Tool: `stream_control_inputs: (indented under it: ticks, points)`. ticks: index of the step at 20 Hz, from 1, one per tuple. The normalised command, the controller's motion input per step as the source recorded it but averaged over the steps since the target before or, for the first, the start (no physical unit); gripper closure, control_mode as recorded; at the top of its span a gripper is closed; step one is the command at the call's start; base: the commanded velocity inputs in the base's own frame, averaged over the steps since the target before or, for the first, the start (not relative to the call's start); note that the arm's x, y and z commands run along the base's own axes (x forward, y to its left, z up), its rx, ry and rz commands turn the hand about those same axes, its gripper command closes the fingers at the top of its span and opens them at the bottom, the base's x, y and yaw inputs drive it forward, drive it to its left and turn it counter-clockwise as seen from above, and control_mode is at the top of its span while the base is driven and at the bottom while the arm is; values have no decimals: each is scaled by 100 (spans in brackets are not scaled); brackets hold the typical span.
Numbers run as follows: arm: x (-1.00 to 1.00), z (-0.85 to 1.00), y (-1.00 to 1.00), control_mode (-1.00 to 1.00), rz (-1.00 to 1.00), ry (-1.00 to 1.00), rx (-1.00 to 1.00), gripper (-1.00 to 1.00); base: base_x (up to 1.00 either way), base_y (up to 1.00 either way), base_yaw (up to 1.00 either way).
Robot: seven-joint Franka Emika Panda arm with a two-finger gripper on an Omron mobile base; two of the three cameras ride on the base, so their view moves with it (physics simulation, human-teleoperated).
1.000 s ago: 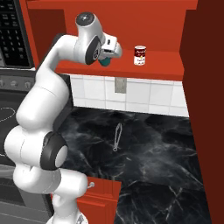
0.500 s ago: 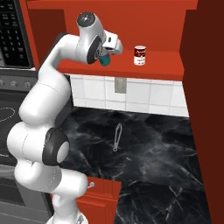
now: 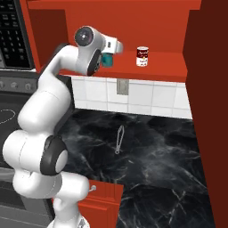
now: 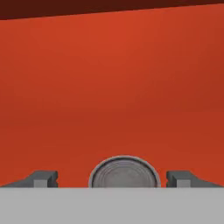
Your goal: Restock the canned food cabinet by taking the new fresh canned food from the counter and placing it in the cabinet. Then, take the old canned food from the cabinet and place it on the counter.
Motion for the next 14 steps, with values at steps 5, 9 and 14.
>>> stream_control_inputs:
  ticks: [5, 9, 14]
  points:
    - [-26, 56, 8, -100, 0, -26, 0, -100, 0, 0, 0]
    - [-74, 100, 0, -100, 0, -17, 0, -100, 0, 0, 0]
    - [-99, 68, -13, -100, -7, 2, 0, -100, 0, 0, 0]
